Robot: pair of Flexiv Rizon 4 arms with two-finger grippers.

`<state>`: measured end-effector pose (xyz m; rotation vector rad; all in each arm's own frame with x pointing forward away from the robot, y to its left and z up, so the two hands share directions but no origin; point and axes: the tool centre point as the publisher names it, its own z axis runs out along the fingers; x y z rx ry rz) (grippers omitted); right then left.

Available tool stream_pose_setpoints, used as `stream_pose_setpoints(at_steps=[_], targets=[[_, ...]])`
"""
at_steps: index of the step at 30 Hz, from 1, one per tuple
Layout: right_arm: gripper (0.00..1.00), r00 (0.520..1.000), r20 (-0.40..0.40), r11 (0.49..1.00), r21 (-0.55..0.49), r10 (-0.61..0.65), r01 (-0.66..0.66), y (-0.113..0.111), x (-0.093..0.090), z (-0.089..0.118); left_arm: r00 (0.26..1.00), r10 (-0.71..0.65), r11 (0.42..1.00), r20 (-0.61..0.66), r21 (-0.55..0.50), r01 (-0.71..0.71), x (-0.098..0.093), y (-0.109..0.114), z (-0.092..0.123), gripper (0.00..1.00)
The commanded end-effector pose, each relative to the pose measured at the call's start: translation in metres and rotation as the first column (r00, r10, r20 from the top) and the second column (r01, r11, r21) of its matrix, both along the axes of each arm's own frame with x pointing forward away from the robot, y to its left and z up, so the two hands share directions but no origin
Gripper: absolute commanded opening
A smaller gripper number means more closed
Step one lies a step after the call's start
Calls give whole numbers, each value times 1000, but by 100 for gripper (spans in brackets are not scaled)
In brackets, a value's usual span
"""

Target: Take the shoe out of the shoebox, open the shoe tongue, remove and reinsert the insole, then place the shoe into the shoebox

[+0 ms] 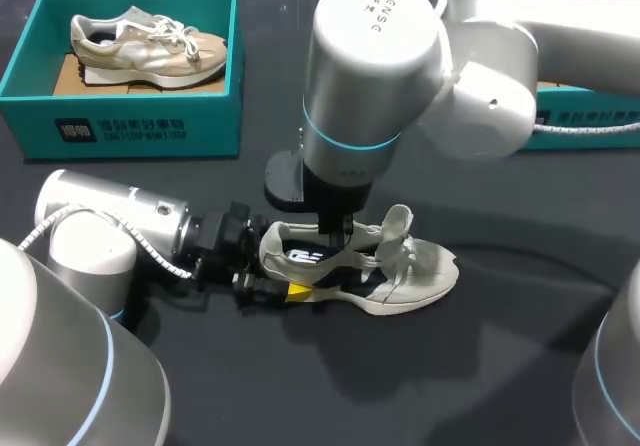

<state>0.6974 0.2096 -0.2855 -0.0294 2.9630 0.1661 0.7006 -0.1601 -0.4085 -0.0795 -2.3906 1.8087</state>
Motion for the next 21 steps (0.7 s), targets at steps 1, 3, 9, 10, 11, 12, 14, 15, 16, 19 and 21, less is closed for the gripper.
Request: stream_pose_setpoints(at_steps=[1,3,9,10,11,12,14,15,16,19,21], targets=[[0,1000,-5,1000,12,3,-3,-1,2,-5,1000,1,1000,1,1,-1,0,1,0,0],[0,1000,-5,1000,12,3,-3,-1,2,-5,1000,1,1000,1,1,-1,0,1,0,0],[0,1000,-7,1000,12,4,-4,1,3,-9,1000,1,1000,1,1,-1,0,1,0,0],[0,1000,-11,1000,13,3,-3,3,4,-13,1000,1,1000,1,1,-1,0,1,0,0],[0,1000,-13,1000,18,7,-7,5,4,-17,1000,1,1000,1,1,-1,0,1,0,0],[0,1000,-11,1000,20,8,-8,6,5,-20,1000,1,1000,1,1,-1,0,1,0,0],[0,1000,-9,1000,18,7,-7,8,6,-26,1000,1,1000,1,1,-1,0,1,0,0],[0,1000,-5,1000,19,5,-5,8,6,-28,1000,1,1000,1,1,-1,0,1,0,0],[0,1000,-2,1000,21,3,-3,8,6,-31,1000,1,1000,1,1,-1,0,1,0,0],[0,1000,9,1000,22,-3,3,9,6,-38,1000,1,1000,1,1,-1,0,1,0,0],[0,1000,7,1000,23,-8,8,8,7,-42,1000,1,1000,1,1,-1,0,1,0,0]])
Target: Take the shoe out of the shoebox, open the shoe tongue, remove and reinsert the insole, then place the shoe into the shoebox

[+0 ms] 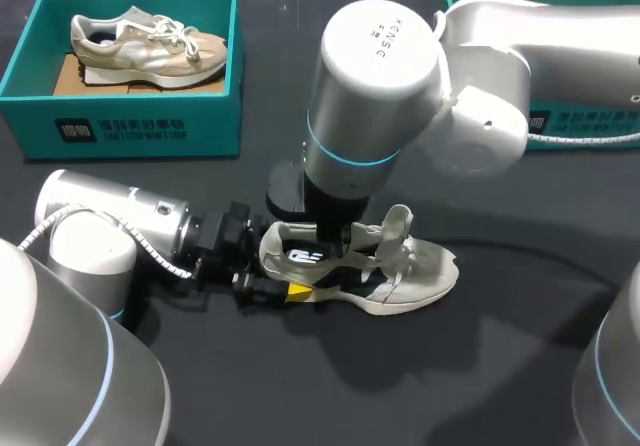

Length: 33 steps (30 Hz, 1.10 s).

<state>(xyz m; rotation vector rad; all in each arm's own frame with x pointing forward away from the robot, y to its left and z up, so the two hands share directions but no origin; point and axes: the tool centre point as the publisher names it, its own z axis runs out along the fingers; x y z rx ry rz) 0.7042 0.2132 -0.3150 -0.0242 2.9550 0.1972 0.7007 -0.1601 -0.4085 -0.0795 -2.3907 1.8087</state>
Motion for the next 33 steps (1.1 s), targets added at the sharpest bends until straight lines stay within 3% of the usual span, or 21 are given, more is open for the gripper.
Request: stream_pose_setpoints(at_steps=[1,10,21,32,33], targets=[[0,1000,5,1000,5,-8,8,5,1,-15,1000,1,1000,1,1,-1,0,1,0,0],[0,999,25,999,1,-35,34,1,8,-38,1000,1,1000,1,1,-1,0,1,0,0],[0,995,18,995,13,-98,98,-22,14,-64,1000,1,1000,1,1,-1,0,1,0,0],[0,984,11,984,7,-179,179,-53,15,-64,1000,1,1000,1,1,-1,0,1,0,0],[4,984,10,984,7,-180,179,-53,16,-65,1000,1,1000,1,1,-1,0,1,0,0]])
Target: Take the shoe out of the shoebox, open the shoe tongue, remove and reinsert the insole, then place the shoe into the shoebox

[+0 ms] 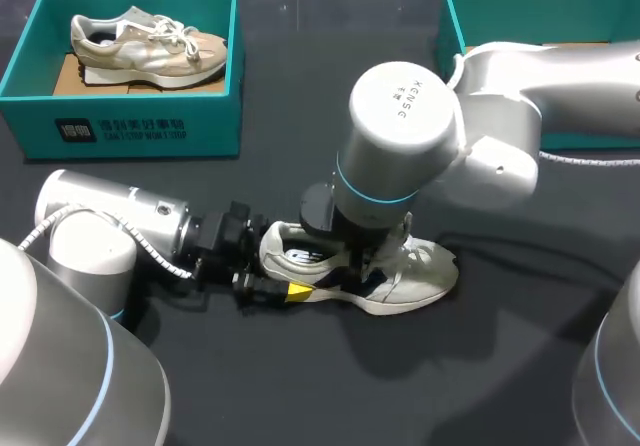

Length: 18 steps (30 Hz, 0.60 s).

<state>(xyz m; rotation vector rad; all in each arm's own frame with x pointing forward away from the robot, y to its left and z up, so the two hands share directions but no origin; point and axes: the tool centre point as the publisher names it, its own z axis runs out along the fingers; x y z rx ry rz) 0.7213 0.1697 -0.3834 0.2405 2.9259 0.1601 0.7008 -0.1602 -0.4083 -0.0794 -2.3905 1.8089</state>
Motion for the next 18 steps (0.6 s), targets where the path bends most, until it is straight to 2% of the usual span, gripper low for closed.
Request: stream_pose_setpoints(at_steps=[1,2,8,13,18], targets=[[17,1000,-2,1000,14,1,-1,-10,-1,3,1000,1,1000,1,1,-1,-1,1,0,0],[23,1000,-6,1000,16,3,-3,-10,0,2,1000,1,1000,1,1,-1,-1,1,0,0],[31,999,-31,999,30,23,-22,-6,5,-4,1000,1,1000,1,1,-1,-1,1,0,0],[33,996,-78,998,37,48,-46,3,7,-14,1000,1,1000,1,1,-1,-1,1,0,0],[34,987,-153,998,41,58,-52,12,1,-30,1000,1,1000,1,1,-1,-1,1,0,0]])
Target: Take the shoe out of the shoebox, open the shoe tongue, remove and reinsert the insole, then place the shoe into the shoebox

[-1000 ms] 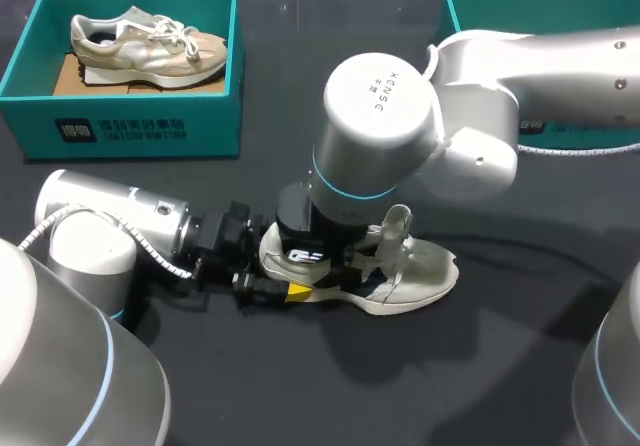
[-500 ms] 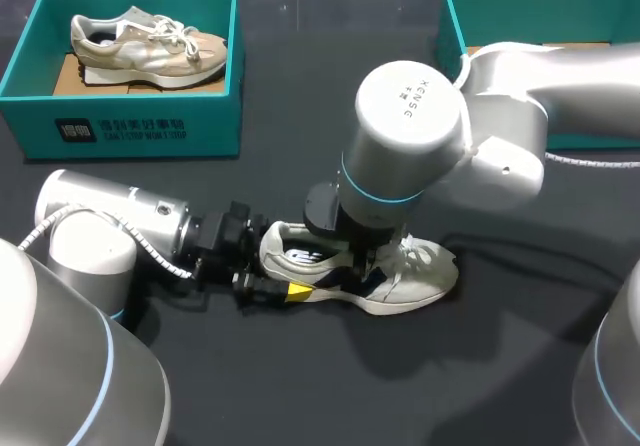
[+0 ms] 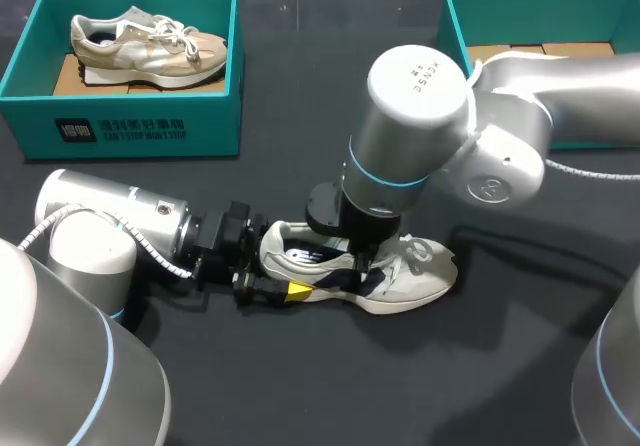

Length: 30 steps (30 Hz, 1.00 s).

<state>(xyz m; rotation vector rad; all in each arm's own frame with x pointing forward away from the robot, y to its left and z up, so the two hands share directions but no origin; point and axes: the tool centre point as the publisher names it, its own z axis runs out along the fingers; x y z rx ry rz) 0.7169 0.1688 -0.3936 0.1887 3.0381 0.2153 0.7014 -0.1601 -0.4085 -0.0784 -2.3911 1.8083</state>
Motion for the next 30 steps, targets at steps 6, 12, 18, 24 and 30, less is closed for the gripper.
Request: stream_pose_setpoints(at_steps=[6,12,18,24,30], targets=[[35,993,-122,1000,27,-5,9,19,-13,-34,1000,0,1000,1,0,0,-1,1,0,0],[27,985,-169,998,47,-34,42,19,-31,-40,1000,0,1000,1,0,0,-1,1,0,0],[0,981,-184,996,56,-54,65,16,-43,-42,1000,0,1000,1,0,0,-1,1,0,0],[0,985,-165,995,78,-48,61,13,-43,-35,1000,0,1000,1,0,0,-1,1,0,0],[0,996,-79,987,156,-31,43,3,-37,-9,1000,0,1000,1,0,0,-1,1,0,0]])
